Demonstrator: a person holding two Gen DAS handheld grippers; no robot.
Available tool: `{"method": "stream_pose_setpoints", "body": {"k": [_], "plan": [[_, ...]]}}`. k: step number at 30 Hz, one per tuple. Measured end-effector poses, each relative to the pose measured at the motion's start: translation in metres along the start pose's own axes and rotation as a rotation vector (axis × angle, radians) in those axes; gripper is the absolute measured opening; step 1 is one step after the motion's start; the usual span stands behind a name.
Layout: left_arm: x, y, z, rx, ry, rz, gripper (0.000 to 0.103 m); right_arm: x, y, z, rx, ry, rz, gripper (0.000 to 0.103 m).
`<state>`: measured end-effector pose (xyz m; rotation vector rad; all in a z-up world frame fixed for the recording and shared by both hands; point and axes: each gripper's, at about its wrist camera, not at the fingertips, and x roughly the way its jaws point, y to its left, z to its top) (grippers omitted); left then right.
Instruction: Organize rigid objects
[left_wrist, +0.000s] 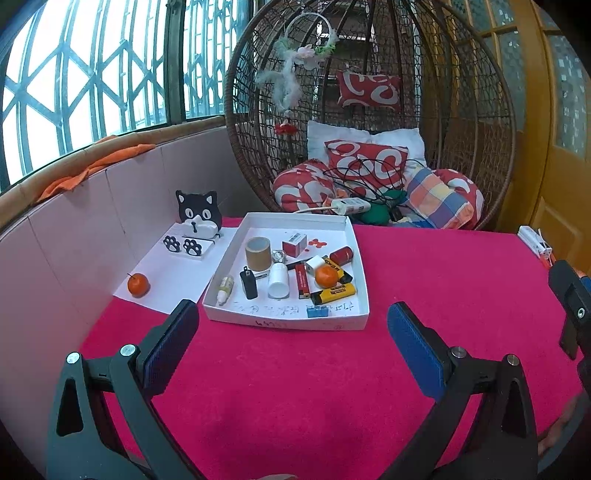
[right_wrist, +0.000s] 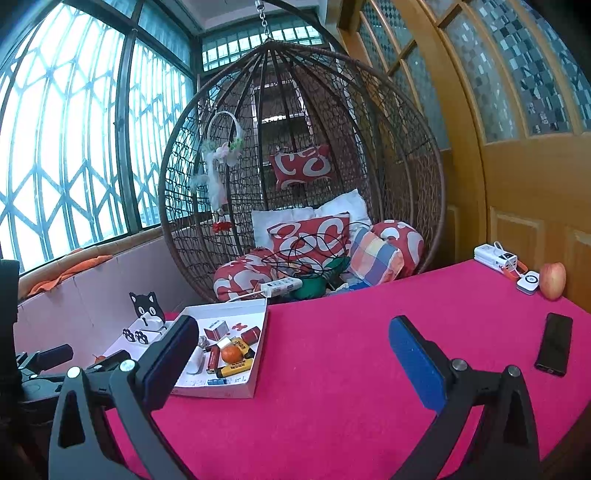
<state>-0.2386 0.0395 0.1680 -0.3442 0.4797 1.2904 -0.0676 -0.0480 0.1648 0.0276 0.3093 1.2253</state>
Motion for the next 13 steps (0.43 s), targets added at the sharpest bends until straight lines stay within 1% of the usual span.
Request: {"method": "stream_pose_setpoints", "body": {"k": [13], "plan": [[0.0032,-0.0001,-0.0002,0.008,-0.006,-0.026,0.103,0.0035,-0.0005,-0.0031,0.003,0.015,0.001,0.103]]}}
